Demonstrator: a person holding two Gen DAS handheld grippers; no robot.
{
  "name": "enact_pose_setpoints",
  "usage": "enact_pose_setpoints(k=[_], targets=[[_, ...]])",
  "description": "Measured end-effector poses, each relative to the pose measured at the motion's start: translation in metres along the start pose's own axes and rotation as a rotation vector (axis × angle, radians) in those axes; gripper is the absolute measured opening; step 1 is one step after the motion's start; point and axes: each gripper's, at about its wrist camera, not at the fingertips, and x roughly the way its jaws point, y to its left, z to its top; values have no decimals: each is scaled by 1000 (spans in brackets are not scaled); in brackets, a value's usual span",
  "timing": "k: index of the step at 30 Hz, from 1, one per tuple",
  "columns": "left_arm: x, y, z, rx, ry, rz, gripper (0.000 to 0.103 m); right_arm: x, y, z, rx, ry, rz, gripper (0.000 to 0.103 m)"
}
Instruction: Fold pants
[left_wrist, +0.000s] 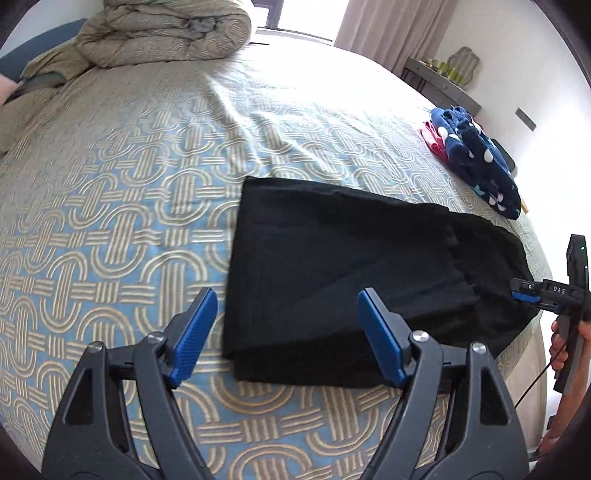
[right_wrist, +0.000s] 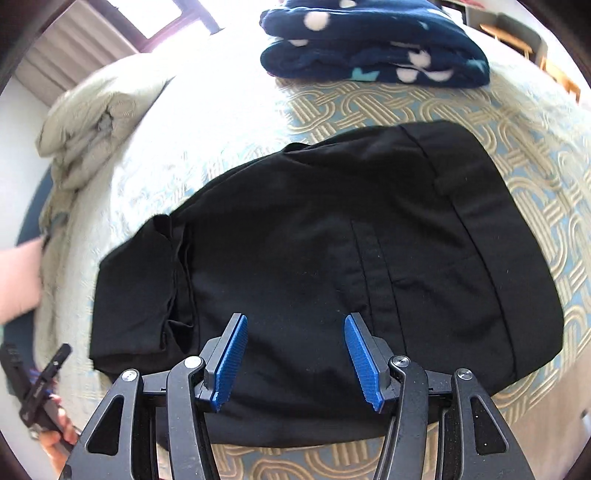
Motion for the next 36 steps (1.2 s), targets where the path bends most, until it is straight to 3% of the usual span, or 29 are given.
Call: enact_pose_setpoints(k=[4,7,10,12,15,18,24,27,29,31,33,36], targets=[[23,-39,7,73,28,-44,79,1,18,-7,-70,-7,13,56],[47,-66,5,156,51,-17,79,6,38,-15,-136,17,65,56],[82,-78,-16,203,168,25,79,14,45,-24,-176,51,90,56],[74,-83,-27,246,96,43,79,19,40,-31,-187,77,96,56],[66,-84,-28,252,160,13,79,11,28,-33,-176,56,122,56],[63,-91,-15,245,189,-12,79,0,16,-22,-153,4,114,56],[74,-147,9,326,124,-61,79,-13,2,28,-105,-128,-2,56],[90,-181,15,377,103,-75,79,-3,-5,53,-64,-135,32,56],[104,-201,8,413,156,-90,79,10,-14,68,-45,-114,17,56],[111,-218,-14,468,212,-118,80,35,-26,83,-23,-76,-107,46],[101,-235,-38,613,125,-65,80,40,-30,91,-9,-107,-101,46],[94,-236,-41,603,152,-85,80,36,-25,93,-27,-103,-116,46]])
